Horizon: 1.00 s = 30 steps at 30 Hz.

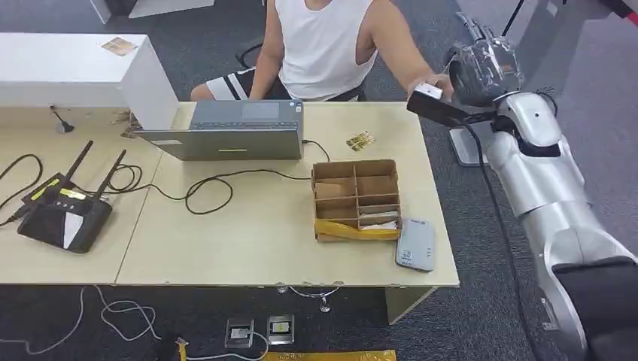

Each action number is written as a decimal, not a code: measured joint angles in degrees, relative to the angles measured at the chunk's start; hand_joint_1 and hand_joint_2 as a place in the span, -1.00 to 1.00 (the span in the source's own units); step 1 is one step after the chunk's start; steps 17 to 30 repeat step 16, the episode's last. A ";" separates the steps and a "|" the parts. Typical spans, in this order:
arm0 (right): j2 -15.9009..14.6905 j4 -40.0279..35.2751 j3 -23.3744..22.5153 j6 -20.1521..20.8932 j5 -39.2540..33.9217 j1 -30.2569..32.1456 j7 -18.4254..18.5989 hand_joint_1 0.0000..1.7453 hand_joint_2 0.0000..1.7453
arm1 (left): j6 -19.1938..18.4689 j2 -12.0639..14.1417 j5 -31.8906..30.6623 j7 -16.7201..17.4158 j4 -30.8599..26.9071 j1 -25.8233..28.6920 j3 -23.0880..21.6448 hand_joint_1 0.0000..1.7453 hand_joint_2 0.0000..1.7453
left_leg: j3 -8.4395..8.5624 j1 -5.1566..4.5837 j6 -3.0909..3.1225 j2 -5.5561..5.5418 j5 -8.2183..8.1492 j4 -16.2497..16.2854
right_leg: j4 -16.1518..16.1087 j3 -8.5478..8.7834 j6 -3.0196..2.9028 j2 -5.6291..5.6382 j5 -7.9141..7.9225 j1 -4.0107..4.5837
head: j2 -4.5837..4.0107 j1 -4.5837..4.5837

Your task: Pass the card to the sensor for recognition and then transmit it.

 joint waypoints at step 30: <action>1.05 7.49 0.98 -8.34 -1.74 -0.66 -0.83 -1.00 1.00 | 0.63 -0.20 0.79 0.15 0.02 0.26 -0.11 -1.00 1.00 | 0.04 -0.01 0.00 0.00 0.00 0.02 | 0.00 -0.04 0.00 0.00 0.00 0.00 | 0.00 0.00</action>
